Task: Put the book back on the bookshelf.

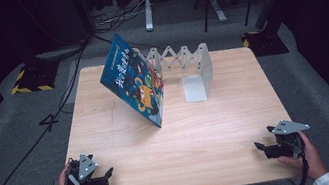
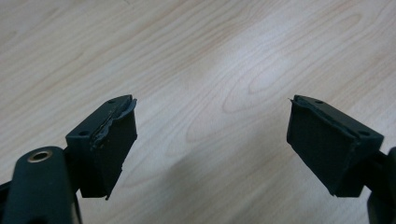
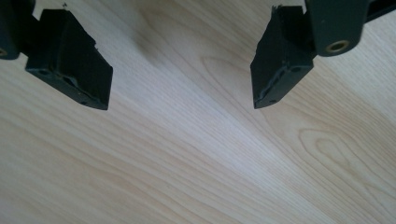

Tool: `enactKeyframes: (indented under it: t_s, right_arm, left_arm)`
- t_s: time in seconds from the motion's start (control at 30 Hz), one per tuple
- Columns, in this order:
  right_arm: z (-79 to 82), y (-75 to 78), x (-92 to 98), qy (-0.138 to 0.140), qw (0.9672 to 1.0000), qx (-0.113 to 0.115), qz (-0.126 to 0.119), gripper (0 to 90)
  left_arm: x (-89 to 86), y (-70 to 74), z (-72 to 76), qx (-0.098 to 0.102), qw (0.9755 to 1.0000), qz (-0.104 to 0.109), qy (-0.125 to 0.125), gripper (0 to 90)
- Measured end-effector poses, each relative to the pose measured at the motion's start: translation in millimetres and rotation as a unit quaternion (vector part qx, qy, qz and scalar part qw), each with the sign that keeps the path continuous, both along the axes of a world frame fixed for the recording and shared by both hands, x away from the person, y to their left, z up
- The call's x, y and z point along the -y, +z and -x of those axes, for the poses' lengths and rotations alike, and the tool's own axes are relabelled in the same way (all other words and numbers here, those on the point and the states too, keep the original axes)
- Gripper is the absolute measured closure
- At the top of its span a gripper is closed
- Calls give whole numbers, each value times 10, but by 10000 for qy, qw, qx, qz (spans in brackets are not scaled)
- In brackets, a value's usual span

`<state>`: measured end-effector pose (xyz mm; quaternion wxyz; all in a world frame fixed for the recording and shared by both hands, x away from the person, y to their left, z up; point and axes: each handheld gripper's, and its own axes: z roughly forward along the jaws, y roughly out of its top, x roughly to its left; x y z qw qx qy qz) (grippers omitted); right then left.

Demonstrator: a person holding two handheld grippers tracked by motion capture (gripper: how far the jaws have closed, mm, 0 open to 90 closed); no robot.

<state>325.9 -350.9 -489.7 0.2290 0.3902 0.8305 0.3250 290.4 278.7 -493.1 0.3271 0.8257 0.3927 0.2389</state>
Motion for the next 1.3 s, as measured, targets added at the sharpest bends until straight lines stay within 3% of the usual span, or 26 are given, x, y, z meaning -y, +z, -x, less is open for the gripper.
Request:
enactKeyframes:
  t_s: [0.03,0.17,0.27,0.3,0.47,1.3]
  right_arm:
    - [0,0,0,0,10000,0,0,214]
    - [38,-62,156,-227,9994,-59,-244,214]
    - [26,-104,238,-314,9988,-126,-346,222]
    - [18,-119,243,-364,9986,-139,-350,211]
    - [7,-149,273,-412,9972,-234,-582,190]
    - [1,-151,271,-493,9969,-247,-563,171]
  left_arm:
    - [0,0,0,0,10000,0,0,166]
    - [-76,-46,28,-206,9990,391,110,166]
    - [-91,-118,27,-504,9977,321,322,170]
    - [-96,-129,37,-550,9971,417,335,168]
    - [-117,-160,53,-548,9960,598,384,166]
    - [-121,-168,55,-499,9961,605,404,157]
